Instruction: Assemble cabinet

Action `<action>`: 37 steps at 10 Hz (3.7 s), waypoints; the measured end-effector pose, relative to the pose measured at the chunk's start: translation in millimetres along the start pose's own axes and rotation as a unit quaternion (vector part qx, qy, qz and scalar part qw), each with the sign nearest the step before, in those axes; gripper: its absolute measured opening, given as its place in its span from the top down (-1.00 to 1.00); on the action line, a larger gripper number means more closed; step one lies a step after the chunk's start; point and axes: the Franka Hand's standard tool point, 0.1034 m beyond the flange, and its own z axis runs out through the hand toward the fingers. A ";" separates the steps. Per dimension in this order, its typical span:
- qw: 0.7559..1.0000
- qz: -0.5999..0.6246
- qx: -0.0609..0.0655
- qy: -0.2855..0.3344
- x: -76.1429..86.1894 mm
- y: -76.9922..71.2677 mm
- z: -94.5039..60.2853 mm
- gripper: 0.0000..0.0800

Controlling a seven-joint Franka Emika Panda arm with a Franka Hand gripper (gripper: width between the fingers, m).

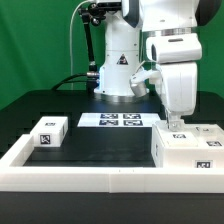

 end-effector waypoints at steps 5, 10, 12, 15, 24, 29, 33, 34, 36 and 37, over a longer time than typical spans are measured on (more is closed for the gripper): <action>1.000 -0.006 0.006 0.002 -0.4 24.1 1.3 0.81; 1.000 -0.005 0.018 0.001 -0.7 24.1 2.6 0.28; 1.000 -0.005 0.018 0.001 -0.9 24.1 2.6 -0.27; 1.000 -0.005 0.018 0.001 -1.1 23.9 3.0 -0.98; 1.000 -0.001 0.013 -0.003 -2.5 22.3 -6.1 -0.99; 0.997 0.077 0.010 -0.014 -0.9 -15.0 -21.4 -0.99; 0.986 0.168 0.010 -0.012 0.2 -13.4 -20.3 -0.99; 0.978 0.207 0.006 -0.009 -0.3 -13.4 -19.8 -0.99; 0.935 0.353 -0.010 -0.001 -0.7 -20.1 -16.5 -0.99; 0.904 0.427 -0.009 0.000 2.9 -22.1 -16.1 -0.99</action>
Offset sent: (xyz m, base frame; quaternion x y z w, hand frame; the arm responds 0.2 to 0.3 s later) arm 0.0308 0.0075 -0.0011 0.0071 0.0229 -0.0482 0.9985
